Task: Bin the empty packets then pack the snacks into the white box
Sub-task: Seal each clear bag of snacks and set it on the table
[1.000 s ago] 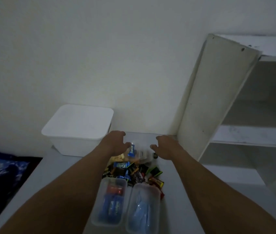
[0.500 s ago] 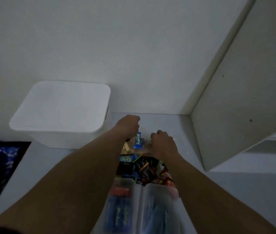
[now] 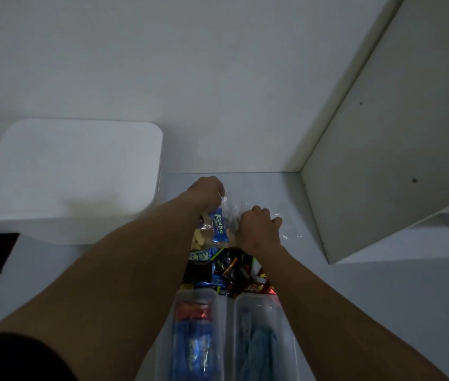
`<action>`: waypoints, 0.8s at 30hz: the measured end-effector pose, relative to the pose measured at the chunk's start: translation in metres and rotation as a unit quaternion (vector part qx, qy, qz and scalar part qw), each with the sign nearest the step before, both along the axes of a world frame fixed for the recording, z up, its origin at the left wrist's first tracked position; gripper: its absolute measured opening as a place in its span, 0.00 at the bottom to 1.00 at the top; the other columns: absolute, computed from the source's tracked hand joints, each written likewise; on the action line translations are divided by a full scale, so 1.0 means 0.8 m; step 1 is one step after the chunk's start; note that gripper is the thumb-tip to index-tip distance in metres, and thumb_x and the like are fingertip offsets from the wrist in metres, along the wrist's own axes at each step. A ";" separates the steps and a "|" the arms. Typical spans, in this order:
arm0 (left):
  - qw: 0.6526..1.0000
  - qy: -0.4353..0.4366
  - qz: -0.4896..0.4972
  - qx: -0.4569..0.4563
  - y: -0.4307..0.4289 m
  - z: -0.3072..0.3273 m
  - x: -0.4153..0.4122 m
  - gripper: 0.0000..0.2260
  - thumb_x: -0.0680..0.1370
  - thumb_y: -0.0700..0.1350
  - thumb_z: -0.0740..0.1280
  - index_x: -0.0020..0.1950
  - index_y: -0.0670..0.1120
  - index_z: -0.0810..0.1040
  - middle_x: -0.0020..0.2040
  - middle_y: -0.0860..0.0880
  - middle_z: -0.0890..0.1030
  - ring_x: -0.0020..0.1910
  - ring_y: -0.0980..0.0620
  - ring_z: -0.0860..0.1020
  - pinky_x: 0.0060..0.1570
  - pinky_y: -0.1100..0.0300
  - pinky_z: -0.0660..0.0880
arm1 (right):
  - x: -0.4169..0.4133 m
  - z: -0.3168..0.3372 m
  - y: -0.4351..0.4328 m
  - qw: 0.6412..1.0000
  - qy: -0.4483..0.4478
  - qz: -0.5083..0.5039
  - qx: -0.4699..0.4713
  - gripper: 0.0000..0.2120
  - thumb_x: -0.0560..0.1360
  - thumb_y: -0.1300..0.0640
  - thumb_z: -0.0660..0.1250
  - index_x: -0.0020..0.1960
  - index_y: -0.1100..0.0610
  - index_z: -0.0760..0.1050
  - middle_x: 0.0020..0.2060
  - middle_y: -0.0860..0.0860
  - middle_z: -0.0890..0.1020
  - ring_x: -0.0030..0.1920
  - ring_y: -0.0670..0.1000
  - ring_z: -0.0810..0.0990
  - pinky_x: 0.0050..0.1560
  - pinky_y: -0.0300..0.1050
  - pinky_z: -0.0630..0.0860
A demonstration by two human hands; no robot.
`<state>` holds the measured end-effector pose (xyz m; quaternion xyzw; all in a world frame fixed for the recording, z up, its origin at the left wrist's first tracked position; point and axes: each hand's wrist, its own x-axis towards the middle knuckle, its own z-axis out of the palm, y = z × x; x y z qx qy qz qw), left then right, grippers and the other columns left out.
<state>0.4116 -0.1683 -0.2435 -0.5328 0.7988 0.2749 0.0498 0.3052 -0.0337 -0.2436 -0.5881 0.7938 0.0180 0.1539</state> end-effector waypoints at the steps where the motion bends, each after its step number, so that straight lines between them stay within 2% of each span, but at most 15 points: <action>1: 1.000 0.009 0.003 0.000 0.002 0.007 0.002 0.12 0.77 0.37 0.66 0.58 0.46 0.81 0.62 0.44 0.79 0.59 0.45 0.77 0.54 0.58 0.73 | 0.000 0.005 0.001 1.000 -0.001 -0.001 0.001 0.08 0.74 0.54 0.66 0.51 0.55 0.76 0.54 0.54 0.74 0.61 0.57 0.69 0.60 0.58 0.62; 4: 1.000 0.028 0.004 -0.005 0.009 0.037 0.010 0.08 0.78 0.38 0.66 0.54 0.45 0.84 0.59 0.45 0.81 0.58 0.45 0.78 0.55 0.59 0.72 | -0.002 0.027 0.006 1.000 -0.019 -0.001 -0.002 0.08 0.74 0.51 0.66 0.47 0.55 0.74 0.52 0.54 0.76 0.60 0.58 0.69 0.60 0.57 0.63; 6: 0.999 0.034 0.006 -0.013 0.014 0.062 0.016 0.08 0.78 0.40 0.67 0.54 0.44 0.84 0.59 0.45 0.81 0.59 0.45 0.78 0.57 0.58 0.72 | -0.002 0.045 0.008 0.999 -0.041 -0.002 -0.010 0.06 0.74 0.53 0.64 0.45 0.55 0.70 0.50 0.55 0.78 0.58 0.58 0.73 0.57 0.54 0.66; 9: 0.999 0.027 0.008 -0.019 0.025 0.098 0.031 0.12 0.79 0.43 0.66 0.59 0.41 0.82 0.62 0.43 0.80 0.62 0.43 0.76 0.62 0.55 0.73 | -0.003 0.067 0.016 0.994 -0.103 -0.017 -0.034 0.07 0.74 0.57 0.63 0.51 0.58 0.69 0.49 0.57 0.79 0.49 0.59 0.78 0.47 0.48 0.72; 13: 0.999 0.034 0.027 -0.018 0.044 0.139 0.050 0.15 0.80 0.46 0.65 0.62 0.39 0.80 0.64 0.41 0.78 0.63 0.42 0.75 0.63 0.51 0.72 | -0.005 0.094 0.025 0.985 -0.158 -0.026 -0.068 0.13 0.75 0.58 0.64 0.58 0.56 0.68 0.46 0.56 0.79 0.44 0.57 0.78 0.36 0.44 0.68; 15: 0.998 0.043 0.042 -0.006 0.054 0.159 0.061 0.14 0.79 0.44 0.65 0.61 0.38 0.80 0.62 0.40 0.79 0.62 0.41 0.76 0.60 0.50 0.75 | -0.004 0.111 0.024 0.981 -0.174 -0.029 -0.078 0.11 0.76 0.56 0.63 0.57 0.54 0.71 0.46 0.55 0.80 0.45 0.57 0.79 0.37 0.44 0.70; 17: 0.994 0.080 0.078 0.017 0.060 0.178 0.072 0.09 0.78 0.40 0.65 0.55 0.38 0.80 0.59 0.39 0.81 0.58 0.39 0.79 0.48 0.52 0.78 | -0.003 0.131 0.023 0.979 -0.175 -0.026 -0.105 0.06 0.78 0.55 0.62 0.47 0.54 0.76 0.40 0.54 0.81 0.42 0.57 0.80 0.39 0.45 0.75; 18: 0.990 0.099 0.096 0.028 0.064 0.188 0.078 0.07 0.77 0.38 0.65 0.53 0.40 0.79 0.57 0.40 0.81 0.56 0.39 0.80 0.43 0.53 0.78 | -0.004 0.141 0.022 0.976 -0.180 -0.027 -0.121 0.08 0.78 0.54 0.62 0.43 0.54 0.77 0.38 0.53 0.81 0.41 0.56 0.80 0.40 0.46 0.77; 21: 0.979 0.151 0.120 0.060 0.076 0.216 0.092 0.09 0.77 0.41 0.66 0.56 0.45 0.80 0.53 0.46 0.83 0.52 0.48 0.82 0.43 0.53 0.79 | -0.006 0.175 0.023 0.963 -0.220 -0.023 -0.155 0.10 0.79 0.53 0.63 0.46 0.56 0.81 0.40 0.52 0.82 0.42 0.53 0.79 0.41 0.43 0.75; 24: 0.971 0.194 0.125 0.061 0.086 0.242 0.101 0.08 0.77 0.47 0.70 0.54 0.48 0.81 0.45 0.51 0.82 0.45 0.55 0.81 0.43 0.55 0.79 | -0.008 0.215 0.021 0.950 -0.253 -0.018 -0.183 0.09 0.79 0.55 0.65 0.46 0.58 0.81 0.37 0.49 0.80 0.39 0.49 0.77 0.34 0.38 0.70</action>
